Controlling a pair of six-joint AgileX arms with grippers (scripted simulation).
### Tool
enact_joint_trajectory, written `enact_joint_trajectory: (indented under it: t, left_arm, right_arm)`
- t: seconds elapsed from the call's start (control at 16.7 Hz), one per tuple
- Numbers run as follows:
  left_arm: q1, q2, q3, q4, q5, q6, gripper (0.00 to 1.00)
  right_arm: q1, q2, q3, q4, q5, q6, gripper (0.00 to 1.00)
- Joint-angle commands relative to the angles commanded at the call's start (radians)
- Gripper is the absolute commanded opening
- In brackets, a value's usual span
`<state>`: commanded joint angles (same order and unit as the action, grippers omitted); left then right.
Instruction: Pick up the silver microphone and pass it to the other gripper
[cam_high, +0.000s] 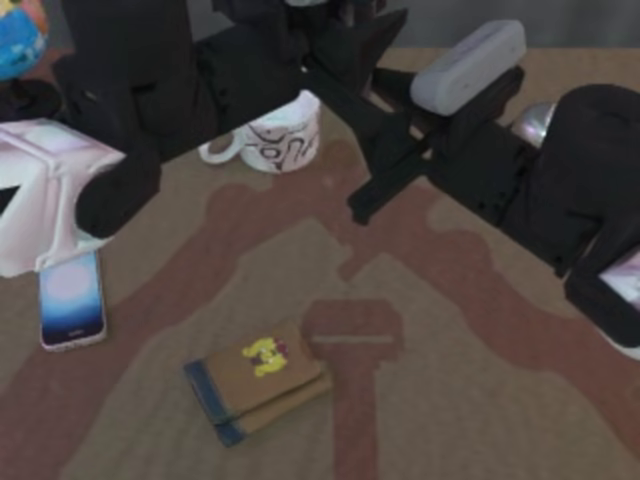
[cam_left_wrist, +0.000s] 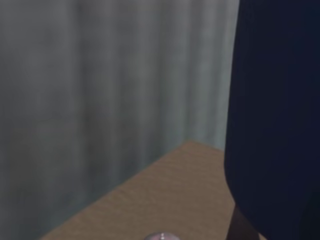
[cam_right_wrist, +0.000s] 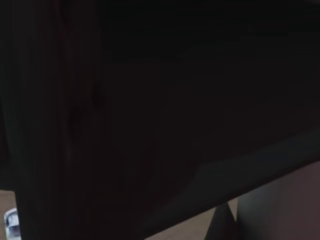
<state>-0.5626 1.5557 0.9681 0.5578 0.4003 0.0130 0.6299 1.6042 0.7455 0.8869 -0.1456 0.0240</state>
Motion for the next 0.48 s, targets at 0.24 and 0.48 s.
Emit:
enact_joint_trajectory:
  t: [0.24, 0.48]
  left_arm:
    - [0.0, 0.0, 0.0, 0.0, 0.0, 0.0, 0.0]
    - [0.0, 0.0, 0.0, 0.0, 0.0, 0.0, 0.0]
  right_arm:
    - [0.0, 0.0, 0.0, 0.0, 0.0, 0.0, 0.23]
    - [0.0, 0.0, 0.0, 0.0, 0.0, 0.0, 0.53]
